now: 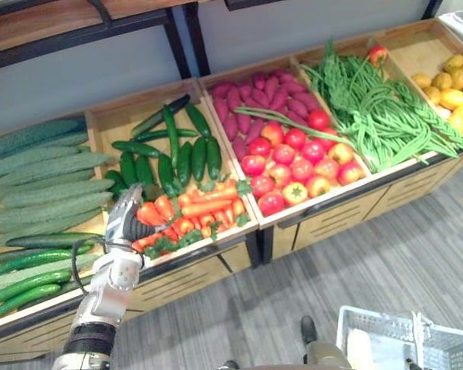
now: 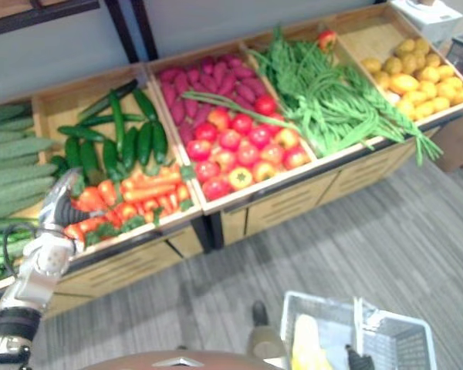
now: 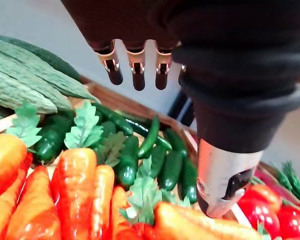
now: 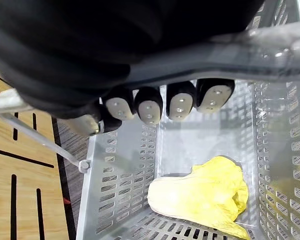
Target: Pick vegetable in the basket
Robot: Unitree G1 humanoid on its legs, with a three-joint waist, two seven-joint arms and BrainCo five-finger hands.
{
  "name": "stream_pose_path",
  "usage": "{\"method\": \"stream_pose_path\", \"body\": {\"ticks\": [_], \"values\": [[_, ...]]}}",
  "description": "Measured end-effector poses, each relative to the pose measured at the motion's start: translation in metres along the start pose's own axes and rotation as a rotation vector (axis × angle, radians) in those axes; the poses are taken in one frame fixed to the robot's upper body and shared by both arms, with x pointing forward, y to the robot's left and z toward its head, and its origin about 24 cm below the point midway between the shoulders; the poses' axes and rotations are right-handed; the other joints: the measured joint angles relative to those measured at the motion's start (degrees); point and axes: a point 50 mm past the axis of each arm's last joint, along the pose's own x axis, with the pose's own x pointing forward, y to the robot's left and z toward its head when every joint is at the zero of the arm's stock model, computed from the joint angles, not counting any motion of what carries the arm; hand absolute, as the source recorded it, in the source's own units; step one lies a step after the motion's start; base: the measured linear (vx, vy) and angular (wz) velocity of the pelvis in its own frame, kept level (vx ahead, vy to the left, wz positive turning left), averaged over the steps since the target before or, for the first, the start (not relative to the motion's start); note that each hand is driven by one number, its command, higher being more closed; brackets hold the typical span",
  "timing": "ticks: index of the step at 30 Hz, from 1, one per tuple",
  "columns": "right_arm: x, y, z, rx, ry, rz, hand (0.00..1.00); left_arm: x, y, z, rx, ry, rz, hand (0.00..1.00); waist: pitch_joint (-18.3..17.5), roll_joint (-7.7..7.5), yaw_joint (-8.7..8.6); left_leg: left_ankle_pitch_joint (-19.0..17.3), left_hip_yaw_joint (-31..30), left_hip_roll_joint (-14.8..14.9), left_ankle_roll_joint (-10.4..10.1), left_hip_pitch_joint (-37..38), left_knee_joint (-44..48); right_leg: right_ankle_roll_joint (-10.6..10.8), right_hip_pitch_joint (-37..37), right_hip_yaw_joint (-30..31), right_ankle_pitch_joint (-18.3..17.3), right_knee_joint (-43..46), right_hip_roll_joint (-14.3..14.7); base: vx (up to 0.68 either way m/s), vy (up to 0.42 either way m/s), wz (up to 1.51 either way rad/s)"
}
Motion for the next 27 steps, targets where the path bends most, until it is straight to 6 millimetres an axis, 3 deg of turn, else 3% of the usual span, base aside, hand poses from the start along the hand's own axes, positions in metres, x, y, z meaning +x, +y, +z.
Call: {"method": "stream_pose_path", "body": {"ticks": [5, 15, 27], "values": [[-0.001, 0.0, 0.004, -0.022, -0.027, 0.011, 1.0, 0.009, -0.011, 0.007, 0.034, -0.014, -0.069, 0.0, 0.1, 0.36, -0.24, -0.2, 0.9, 0.1, -0.1, 0.1, 0.1, 0.2, -0.3, 0.7, 0.4, -0.3, -0.3, -0.03, -0.021, -0.11], [0.001, 0.0, 0.023, -0.056, -0.114, 0.019, 1.0, 0.029, -0.02, 0.048, 0.134, -0.198, -0.146, 0.0, 0.8, 1.9, 1.06, -0.4, 3.5, 1.1, -0.5, -1.8, 0.8, 0.1, -3.3, 2.4, 1.0, 0.0, 0.7, -0.02, -0.051, -0.1], [0.003, 0.004, 0.039, -0.045, -0.17, 0.023, 1.0, 0.052, -0.008, 0.079, 0.177, -0.279, -0.089, 0.0, 2.7, 0.72, 1.55, -0.7, 3.7, 1.8, -0.8, -5.8, 2.6, 0.1, -6.8, 3.4, 1.2, 1.2, 0.9, -0.02, -0.045, -0.01]]}}
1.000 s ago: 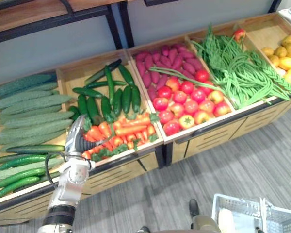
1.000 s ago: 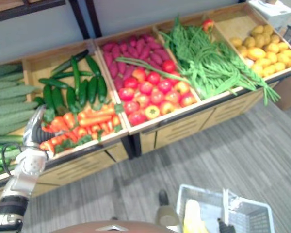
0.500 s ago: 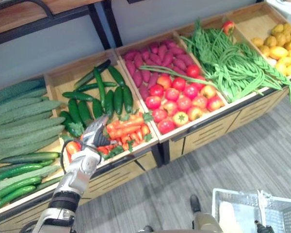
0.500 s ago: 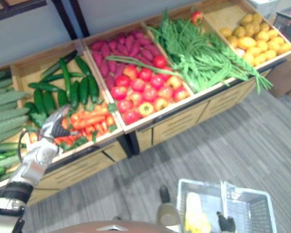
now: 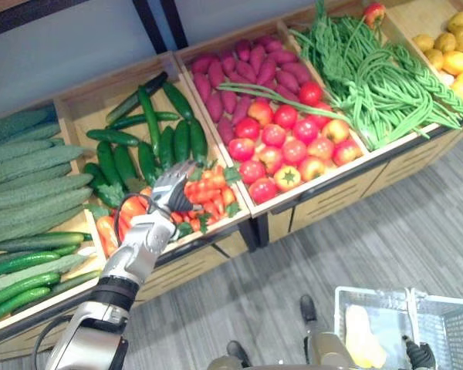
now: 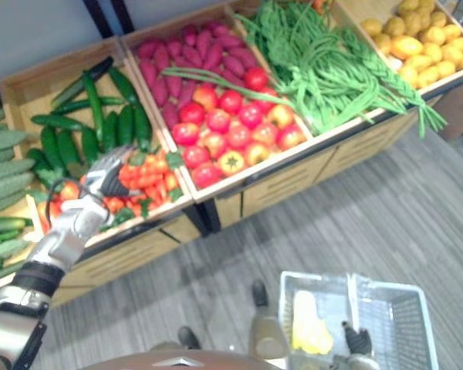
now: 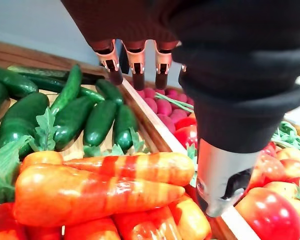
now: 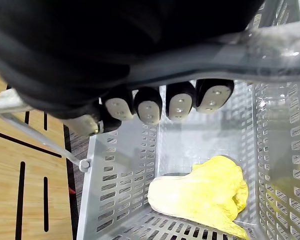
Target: Pick vegetable in the basket
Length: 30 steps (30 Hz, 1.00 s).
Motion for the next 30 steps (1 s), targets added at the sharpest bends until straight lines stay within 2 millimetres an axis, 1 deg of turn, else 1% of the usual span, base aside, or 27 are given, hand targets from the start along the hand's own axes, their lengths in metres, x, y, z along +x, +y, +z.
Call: {"method": "stream_pose_path", "body": {"ticks": [4, 9, 13, 16, 17, 22, 26, 30], "values": [[0.001, 0.001, 0.006, 0.005, -0.026, -0.002, 1.0, 0.006, 0.006, 0.001, 0.01, 0.007, 0.022, 0.0, 1.3, -0.19, 0.35, -0.3, 0.0, 0.5, -0.1, -1.3, 1.3, -0.1, -0.7, 0.0, 0.3, 0.0, 0.2, -0.02, -0.054, -0.01], [0.002, 0.004, 0.011, 0.008, -0.041, 0.007, 1.0, 0.014, 0.017, 0.0, 0.035, 0.028, 0.058, 0.0, 2.3, -0.91, 1.14, -0.4, 0.1, 0.9, -0.1, -2.1, 2.2, 0.0, -1.6, 0.1, 0.6, 0.0, 0.4, -0.01, -0.045, -0.01], [0.003, 0.008, 0.016, -0.001, -0.056, 0.022, 1.0, 0.014, 0.017, -0.002, 0.034, 0.038, 0.059, 0.0, 2.8, -1.63, 1.29, -0.6, 0.1, 0.9, -0.1, -2.4, 2.5, 0.0, -2.1, 0.3, 0.7, 0.2, 0.4, -0.02, -0.035, -0.03], [0.005, 0.011, 0.023, 0.002, -0.075, 0.028, 1.0, 0.017, 0.02, -0.005, 0.035, 0.061, 0.062, 0.0, 3.2, -2.15, 1.34, -0.8, 0.0, 1.0, 0.0, -4.3, 3.6, 0.1, -3.6, 0.5, 1.3, 0.4, 0.2, -0.04, -0.038, 0.0], [0.006, 0.012, 0.025, 0.004, -0.08, 0.029, 1.0, 0.017, 0.021, -0.006, 0.034, 0.067, 0.066, 0.0, 3.9, -2.35, 1.36, -0.8, 0.0, 1.0, 0.0, -4.4, 3.8, 0.1, -3.6, 0.6, 1.3, 0.4, 0.1, -0.04, -0.037, 0.02], [0.008, 0.013, 0.03, 0.009, -0.092, 0.029, 1.0, 0.022, 0.027, -0.003, 0.035, 0.061, 0.087, 0.0, 4.2, -2.43, 1.58, -1.4, -0.1, 1.7, 0.3, -6.9, 5.4, 0.2, -5.3, 0.7, 1.9, 0.3, 0.2, -0.05, -0.052, 0.0], [0.009, 0.013, 0.033, 0.011, -0.097, 0.03, 1.0, 0.025, 0.025, 0.002, 0.018, 0.055, 0.091, 0.0, 4.6, -2.39, 1.5, -1.4, -0.2, 1.9, 0.3, -7.4, 5.7, 0.2, -5.6, 0.7, 2.0, 0.2, 0.4, -0.04, -0.055, -0.01], [0.01, 0.014, 0.041, 0.014, -0.126, 0.028, 1.0, 0.032, 0.031, 0.004, 0.017, 0.063, 0.106, 0.0, 5.2, -2.51, 1.78, -1.4, 0.0, 2.1, 0.4, -9.8, 6.6, 0.3, -7.5, 1.2, 3.3, -0.4, 0.3, -0.05, -0.046, -0.02]]}}
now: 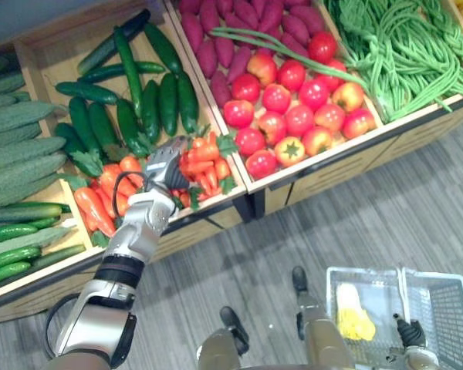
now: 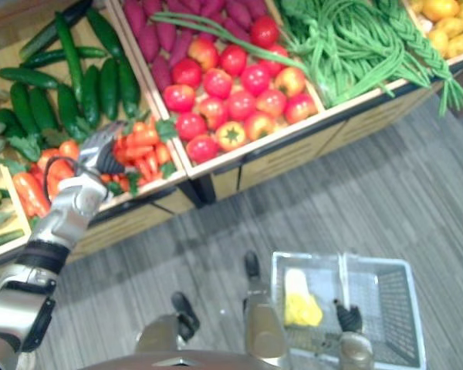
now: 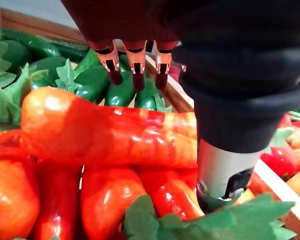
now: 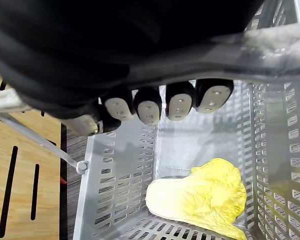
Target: Pick vegetable in the basket
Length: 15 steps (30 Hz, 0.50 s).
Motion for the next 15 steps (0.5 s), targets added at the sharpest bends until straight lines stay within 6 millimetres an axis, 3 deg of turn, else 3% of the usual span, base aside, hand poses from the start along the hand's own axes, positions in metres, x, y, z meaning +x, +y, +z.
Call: {"method": "stream_pose_path", "body": {"ticks": [9, 10, 15], "values": [[0.002, 0.006, 0.01, -0.018, -0.038, 0.022, 1.0, 0.003, 0.006, -0.003, -0.008, 0.017, 0.024, 0.0, 0.9, -0.26, 0.05, 0.0, 1.0, 1.1, 0.0, -1.7, 0.8, -0.2, -1.7, 1.1, 1.7, -1.0, 1.0, -0.05, -0.068, -0.07], [0.003, 0.006, 0.011, -0.018, -0.041, 0.023, 1.0, 0.004, 0.007, -0.005, -0.01, 0.029, 0.026, 1.0, 0.9, -0.28, 0.16, 0.0, 1.3, 1.2, 0.0, -1.7, 0.8, -0.1, -1.9, 1.6, 2.1, -1.1, 1.2, -0.04, -0.054, -0.15], [0.004, 0.008, 0.013, -0.019, -0.045, 0.029, 1.0, 0.006, 0.012, -0.015, -0.022, 0.081, 0.057, 1.0, 1.0, -0.36, -0.4, 0.1, 1.4, 2.0, -0.1, -1.9, 0.8, 0.1, -1.9, 2.1, 2.7, -1.8, 1.9, -0.04, -0.067, -0.05]]}}
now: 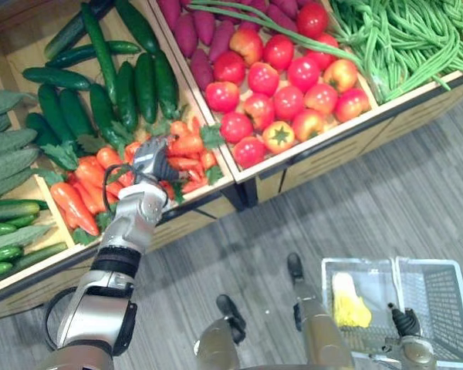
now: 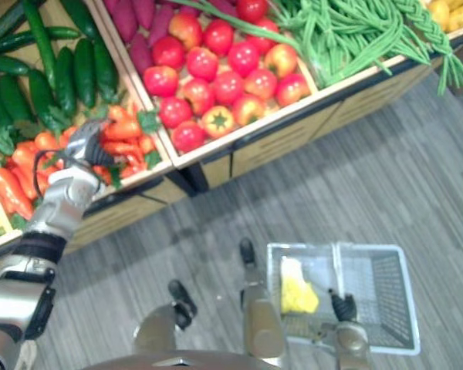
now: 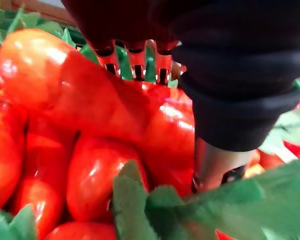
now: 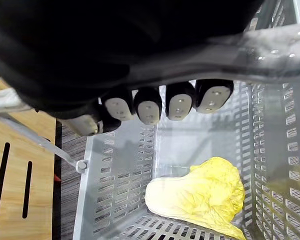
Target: Pick vegetable in the basket
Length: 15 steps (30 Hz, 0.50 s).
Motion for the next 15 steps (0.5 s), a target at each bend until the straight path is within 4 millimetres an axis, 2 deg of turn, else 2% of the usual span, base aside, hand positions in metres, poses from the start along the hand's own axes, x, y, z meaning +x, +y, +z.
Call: {"method": "stream_pose_path", "body": {"ticks": [8, 15], "values": [[0.003, 0.004, 0.006, -0.004, -0.018, 0.013, 1.0, 0.009, 0.01, -0.01, -0.022, 0.067, 0.032, 1.0, 0.3, -0.11, -0.19, 0.7, 0.4, 0.8, -0.6, -0.7, -0.1, -0.4, -1.0, 1.0, 0.6, -0.3, 1.0, -0.03, -0.066, -0.04], [0.003, 0.006, 0.007, -0.001, -0.021, 0.02, 1.0, 0.007, 0.002, -0.014, -0.04, 0.105, 0.007, 1.0, 0.6, -0.63, -0.33, 0.9, 0.4, 0.9, -0.6, -0.8, -0.1, -0.5, -0.9, 1.2, 0.8, -0.8, 1.1, -0.03, -0.055, -0.01]]}}
